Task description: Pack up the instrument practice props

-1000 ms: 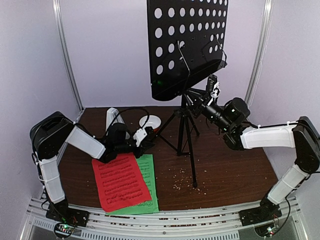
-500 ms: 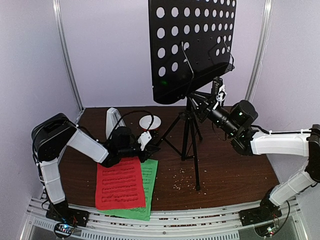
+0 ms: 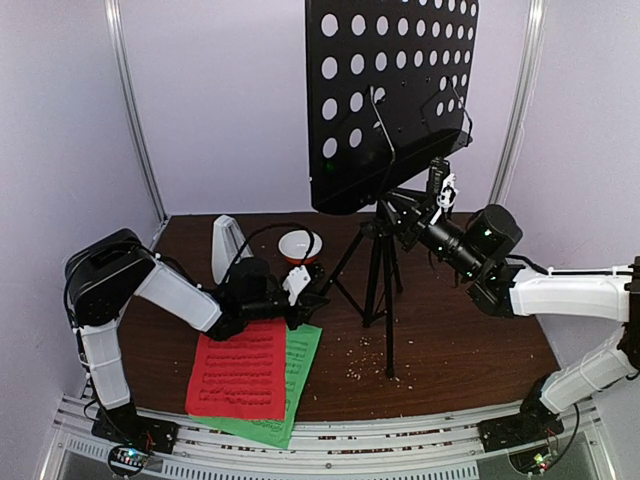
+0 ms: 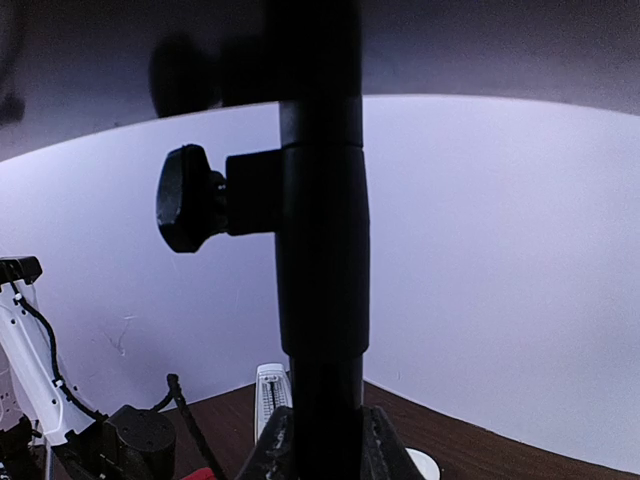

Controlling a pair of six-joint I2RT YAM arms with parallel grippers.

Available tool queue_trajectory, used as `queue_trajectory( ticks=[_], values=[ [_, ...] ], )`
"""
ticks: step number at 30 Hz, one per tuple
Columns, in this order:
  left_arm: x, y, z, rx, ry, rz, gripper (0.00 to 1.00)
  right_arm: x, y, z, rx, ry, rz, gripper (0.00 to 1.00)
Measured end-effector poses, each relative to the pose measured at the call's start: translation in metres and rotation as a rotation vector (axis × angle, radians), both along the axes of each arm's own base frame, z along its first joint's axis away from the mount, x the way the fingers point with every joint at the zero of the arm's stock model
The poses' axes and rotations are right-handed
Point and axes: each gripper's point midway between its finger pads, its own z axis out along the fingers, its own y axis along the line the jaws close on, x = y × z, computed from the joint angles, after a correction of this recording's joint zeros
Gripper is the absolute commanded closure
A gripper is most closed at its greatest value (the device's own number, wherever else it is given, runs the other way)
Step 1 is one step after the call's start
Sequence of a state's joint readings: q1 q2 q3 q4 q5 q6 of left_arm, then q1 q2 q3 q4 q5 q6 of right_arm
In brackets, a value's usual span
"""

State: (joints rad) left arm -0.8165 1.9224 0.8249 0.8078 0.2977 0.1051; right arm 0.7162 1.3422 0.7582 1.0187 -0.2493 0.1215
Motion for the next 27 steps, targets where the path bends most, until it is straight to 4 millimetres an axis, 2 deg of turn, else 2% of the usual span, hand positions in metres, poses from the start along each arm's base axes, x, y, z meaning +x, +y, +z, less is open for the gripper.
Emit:
queue_trajectory(
  ticks=[17,27],
  values=[
    [-0.010,-0.016,0.016,-0.078,0.014,0.017,1.00,-0.007,0.003,-0.004,0.001,0.018,0.005,1.00],
    [-0.019,-0.016,0.010,-0.105,0.021,0.015,1.00,-0.012,0.010,-0.006,-0.015,0.016,0.022,1.00]
  ],
)
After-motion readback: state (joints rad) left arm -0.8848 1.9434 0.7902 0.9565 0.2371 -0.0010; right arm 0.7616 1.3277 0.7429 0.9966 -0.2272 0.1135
